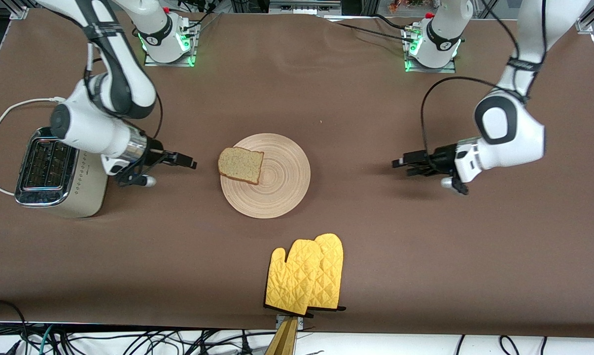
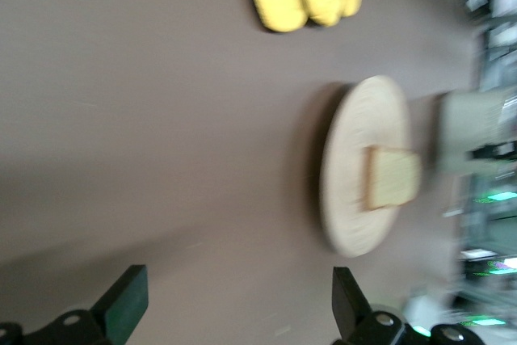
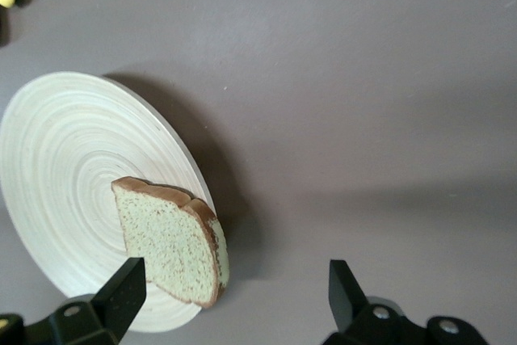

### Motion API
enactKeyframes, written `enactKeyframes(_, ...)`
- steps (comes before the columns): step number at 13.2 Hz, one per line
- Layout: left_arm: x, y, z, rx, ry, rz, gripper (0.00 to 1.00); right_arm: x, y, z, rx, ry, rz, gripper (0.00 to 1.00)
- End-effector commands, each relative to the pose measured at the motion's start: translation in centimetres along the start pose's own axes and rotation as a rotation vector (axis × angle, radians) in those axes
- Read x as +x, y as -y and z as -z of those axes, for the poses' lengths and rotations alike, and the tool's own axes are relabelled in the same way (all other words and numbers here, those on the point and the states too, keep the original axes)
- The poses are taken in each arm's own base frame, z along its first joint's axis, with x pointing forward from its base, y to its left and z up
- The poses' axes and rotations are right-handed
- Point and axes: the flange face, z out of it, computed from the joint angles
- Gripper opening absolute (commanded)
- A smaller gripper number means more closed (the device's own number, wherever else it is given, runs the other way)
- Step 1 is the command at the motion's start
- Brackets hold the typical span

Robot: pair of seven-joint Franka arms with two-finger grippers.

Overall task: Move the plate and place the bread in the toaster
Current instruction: 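Release the plate with the left gripper while the right gripper reaches the bread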

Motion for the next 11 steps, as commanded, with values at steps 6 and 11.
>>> enactKeyframes(6, 1.7, -7.9, 17.2, 0.537, 0.200, -0.096, 1.00, -4.9, 2.0, -7.4, 0.023, -0.059, -0.018, 0.90)
enactKeyframes(11, -1.0, -13.1, 24.1, 0.794, 0.222, -0.036, 1.00, -5.4, 2.3, -9.4, 0.018, -0.045, -0.011, 0.26)
